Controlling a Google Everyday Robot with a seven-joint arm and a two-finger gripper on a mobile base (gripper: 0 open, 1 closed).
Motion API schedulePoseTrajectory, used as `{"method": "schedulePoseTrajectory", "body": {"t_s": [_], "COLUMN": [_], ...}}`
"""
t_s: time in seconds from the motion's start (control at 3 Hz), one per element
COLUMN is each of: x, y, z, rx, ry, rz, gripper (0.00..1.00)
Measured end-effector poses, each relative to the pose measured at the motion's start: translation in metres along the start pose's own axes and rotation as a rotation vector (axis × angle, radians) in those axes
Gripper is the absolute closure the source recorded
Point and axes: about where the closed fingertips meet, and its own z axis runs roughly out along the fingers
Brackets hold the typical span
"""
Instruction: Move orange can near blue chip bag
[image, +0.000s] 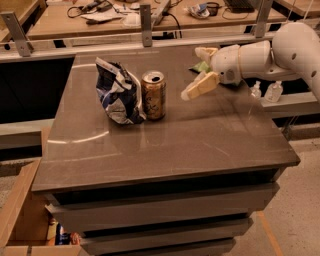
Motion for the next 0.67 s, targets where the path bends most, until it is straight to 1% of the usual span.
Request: {"method": "schedulePoseTrajectory", "body": {"t_s": [0.33, 0.67], "x": [0.0054, 0.0054], "y": [-0.0423, -0.0422], "z": [-0.0295, -0.0294], "rx": [0.164, 0.163], "ry": [0.041, 0.040], "rz": [-0.032, -0.032], "gripper": [0.00, 0.00]}}
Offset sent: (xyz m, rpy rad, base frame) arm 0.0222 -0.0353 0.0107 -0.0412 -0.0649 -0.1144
